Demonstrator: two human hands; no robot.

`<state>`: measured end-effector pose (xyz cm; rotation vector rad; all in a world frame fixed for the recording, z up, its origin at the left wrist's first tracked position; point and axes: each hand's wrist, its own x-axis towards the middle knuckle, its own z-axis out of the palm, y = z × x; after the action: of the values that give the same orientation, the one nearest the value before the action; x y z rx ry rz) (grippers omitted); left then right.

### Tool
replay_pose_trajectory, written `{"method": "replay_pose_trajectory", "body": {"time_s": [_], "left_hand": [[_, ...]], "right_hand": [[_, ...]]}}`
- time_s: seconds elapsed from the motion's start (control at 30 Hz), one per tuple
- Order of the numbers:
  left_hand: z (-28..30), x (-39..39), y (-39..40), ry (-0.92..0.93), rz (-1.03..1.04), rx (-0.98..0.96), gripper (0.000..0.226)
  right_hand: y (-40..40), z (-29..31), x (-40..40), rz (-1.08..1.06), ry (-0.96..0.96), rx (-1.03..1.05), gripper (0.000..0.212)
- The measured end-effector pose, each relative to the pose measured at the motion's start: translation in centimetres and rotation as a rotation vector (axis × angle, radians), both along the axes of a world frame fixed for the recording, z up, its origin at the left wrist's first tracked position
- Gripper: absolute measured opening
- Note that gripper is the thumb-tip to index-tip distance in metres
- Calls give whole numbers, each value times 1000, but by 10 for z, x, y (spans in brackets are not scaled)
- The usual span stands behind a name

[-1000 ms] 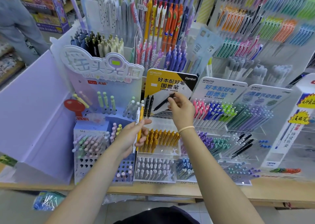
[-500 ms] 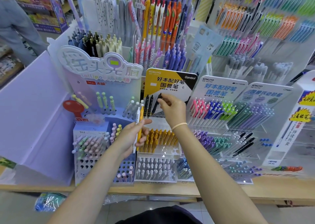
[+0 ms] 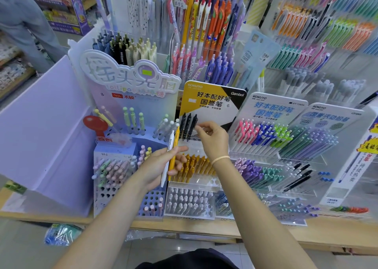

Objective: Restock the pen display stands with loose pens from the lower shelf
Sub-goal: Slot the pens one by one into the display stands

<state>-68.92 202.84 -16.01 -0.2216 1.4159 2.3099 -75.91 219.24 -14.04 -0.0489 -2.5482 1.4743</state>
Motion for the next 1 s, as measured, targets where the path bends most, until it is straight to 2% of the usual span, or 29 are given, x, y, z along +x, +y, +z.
{"method": "replay_pose_trajectory", "body": {"time_s": [0.1, 0.17, 0.27, 0.37, 0.47, 0.6, 0.67, 0.8, 0.9, 1.0], "left_hand": [[2, 3, 0, 11, -64, 1, 32], [0, 6, 3, 20, -112, 1, 33], [-4, 13, 10, 14, -153, -13, 32], [-10, 22, 15, 1, -199, -49, 30], [-16, 29, 21, -18, -197, -56, 31], [-25, 39, 19, -48, -132, -118, 28], [-28, 44, 15, -43, -107, -146, 26], [-33, 53, 14, -49, -79, -191, 30], [-35, 58, 16, -82, -47, -120, 34], [-37, 62, 14, -76, -33, -102, 26]], "right_hand": [[0, 5, 21, 171, -175, -190, 21], [1, 2, 32, 257, -310, -302, 17], [8, -5, 39, 242, -335, -386, 15], [12, -10, 50, 250, -384, -439, 21], [15, -11, 64, 208, -355, -458, 23], [32, -8, 80, 33, -182, -489, 18], [42, -8, 84, -18, -96, -458, 14], [52, -16, 90, -71, 26, -268, 15], [50, -26, 93, -32, 31, -136, 13], [44, -38, 90, -31, 15, -36, 15]]}}
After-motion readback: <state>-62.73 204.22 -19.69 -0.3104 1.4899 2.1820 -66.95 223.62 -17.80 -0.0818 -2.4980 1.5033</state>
